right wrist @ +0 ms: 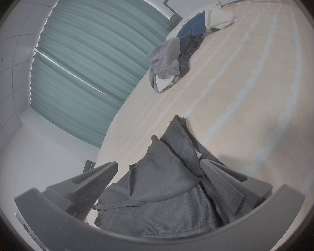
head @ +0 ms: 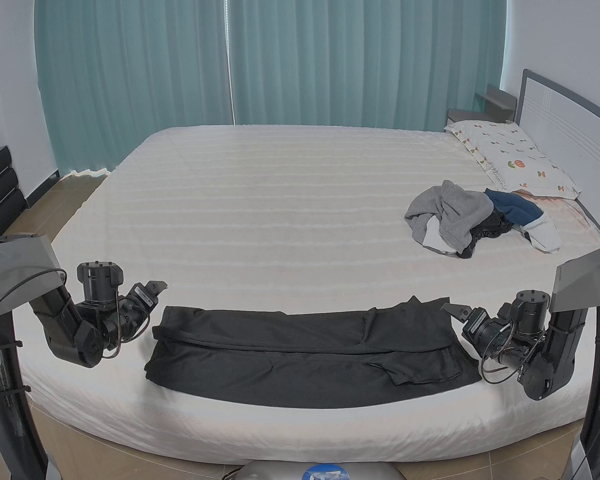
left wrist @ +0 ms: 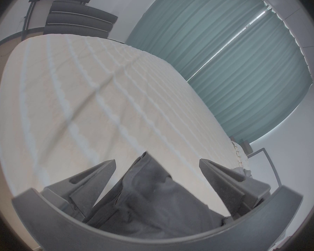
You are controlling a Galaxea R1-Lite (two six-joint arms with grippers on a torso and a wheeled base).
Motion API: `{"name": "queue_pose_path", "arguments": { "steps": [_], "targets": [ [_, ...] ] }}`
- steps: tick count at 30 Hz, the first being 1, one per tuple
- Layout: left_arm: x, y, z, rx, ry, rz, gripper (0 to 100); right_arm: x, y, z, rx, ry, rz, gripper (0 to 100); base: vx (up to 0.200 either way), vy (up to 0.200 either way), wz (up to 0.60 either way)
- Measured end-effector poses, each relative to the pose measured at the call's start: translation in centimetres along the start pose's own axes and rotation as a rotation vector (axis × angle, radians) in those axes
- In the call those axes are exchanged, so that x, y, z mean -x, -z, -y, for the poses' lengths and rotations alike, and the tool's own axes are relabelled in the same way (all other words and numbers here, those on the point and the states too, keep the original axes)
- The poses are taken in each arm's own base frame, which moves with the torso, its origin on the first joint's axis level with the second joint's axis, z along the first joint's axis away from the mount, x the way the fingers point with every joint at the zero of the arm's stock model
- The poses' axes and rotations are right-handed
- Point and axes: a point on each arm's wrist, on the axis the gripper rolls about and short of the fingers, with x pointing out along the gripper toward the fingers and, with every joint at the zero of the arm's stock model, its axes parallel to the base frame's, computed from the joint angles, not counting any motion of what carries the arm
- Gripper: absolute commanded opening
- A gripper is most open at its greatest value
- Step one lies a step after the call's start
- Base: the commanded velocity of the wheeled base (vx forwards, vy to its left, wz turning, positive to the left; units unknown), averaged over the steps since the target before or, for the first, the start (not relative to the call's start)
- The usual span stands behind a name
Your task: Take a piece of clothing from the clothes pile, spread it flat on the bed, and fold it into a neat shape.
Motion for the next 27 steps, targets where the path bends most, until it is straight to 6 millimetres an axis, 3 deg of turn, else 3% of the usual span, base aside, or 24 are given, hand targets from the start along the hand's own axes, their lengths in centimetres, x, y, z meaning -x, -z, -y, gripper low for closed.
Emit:
{"name": "queue_pose_path", "arguments": {
  "steps": [8, 16, 17, 27],
  "targets": [
    [-4.0, -1.1, 0.8, -0.059, 0.007, -0.014, 100, -0.5, 0.1, 1.3, -0.052, 0.012, -0.032, 100, 0.0, 0.0, 0.0],
    [-6.8, 0.5, -0.1, -0.117, -0.011, -0.058, 100, -0.8, -0.5, 2.6, -0.094, 0.033, -0.022, 100, 0.0, 0.0, 0.0],
    [-7.0, 0.6, -0.2, -0.121, -0.013, -0.061, 0, -0.8, -0.6, 2.7, -0.109, 0.034, -0.018, 100, 0.0, 0.0, 0.0],
    [-7.7, 0.7, -0.9, -0.059, -0.075, 0.008, 0, -0.8, -1.6, 2.9, -0.175, 0.032, 0.018, 100, 0.0, 0.0, 0.0]
  ]
}}
